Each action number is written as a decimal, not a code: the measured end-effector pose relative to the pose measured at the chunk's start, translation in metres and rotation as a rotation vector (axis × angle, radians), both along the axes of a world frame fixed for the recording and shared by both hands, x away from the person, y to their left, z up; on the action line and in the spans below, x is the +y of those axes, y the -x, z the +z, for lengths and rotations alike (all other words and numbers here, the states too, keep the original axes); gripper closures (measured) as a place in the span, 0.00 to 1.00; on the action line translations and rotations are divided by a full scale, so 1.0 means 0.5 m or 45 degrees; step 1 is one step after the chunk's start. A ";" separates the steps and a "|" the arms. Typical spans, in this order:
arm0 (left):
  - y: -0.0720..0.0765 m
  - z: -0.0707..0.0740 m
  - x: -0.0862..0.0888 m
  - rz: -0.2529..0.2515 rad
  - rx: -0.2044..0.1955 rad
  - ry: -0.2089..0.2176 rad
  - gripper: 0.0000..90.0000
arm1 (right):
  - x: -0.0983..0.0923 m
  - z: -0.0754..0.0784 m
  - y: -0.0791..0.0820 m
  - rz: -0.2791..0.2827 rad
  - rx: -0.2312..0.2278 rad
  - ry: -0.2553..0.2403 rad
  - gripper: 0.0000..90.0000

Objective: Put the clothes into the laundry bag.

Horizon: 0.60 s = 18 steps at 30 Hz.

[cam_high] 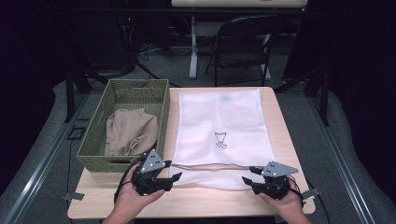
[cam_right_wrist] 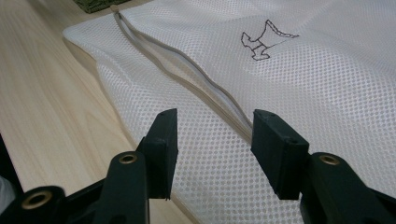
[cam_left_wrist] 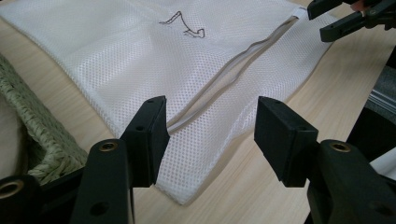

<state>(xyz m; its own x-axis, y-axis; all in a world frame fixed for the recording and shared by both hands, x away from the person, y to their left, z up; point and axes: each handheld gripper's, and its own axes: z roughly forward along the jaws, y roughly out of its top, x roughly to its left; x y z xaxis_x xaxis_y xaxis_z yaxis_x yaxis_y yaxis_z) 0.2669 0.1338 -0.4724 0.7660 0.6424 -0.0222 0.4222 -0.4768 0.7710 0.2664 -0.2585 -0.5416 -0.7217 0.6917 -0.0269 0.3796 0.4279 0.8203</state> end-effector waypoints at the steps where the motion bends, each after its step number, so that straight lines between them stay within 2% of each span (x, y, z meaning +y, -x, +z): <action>1: -0.001 0.003 0.000 0.003 -0.001 -0.006 0.48 | 0.002 -0.001 0.000 0.002 -0.003 -0.002 0.56; 10: -0.011 0.031 0.002 0.054 0.017 -0.017 0.47 | 0.000 -0.001 0.000 -0.008 0.000 -0.004 0.56; 18: -0.036 0.053 0.001 0.156 0.100 0.002 0.44 | 0.004 -0.004 -0.001 -0.009 0.002 0.000 0.56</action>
<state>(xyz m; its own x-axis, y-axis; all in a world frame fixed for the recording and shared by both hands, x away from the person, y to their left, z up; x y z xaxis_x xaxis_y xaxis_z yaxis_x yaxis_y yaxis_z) 0.2849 0.1345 -0.4461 0.6775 0.7312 -0.0800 0.5362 -0.4165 0.7341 0.2669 -0.2566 -0.5437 -0.7169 0.6967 -0.0254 0.3842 0.4251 0.8196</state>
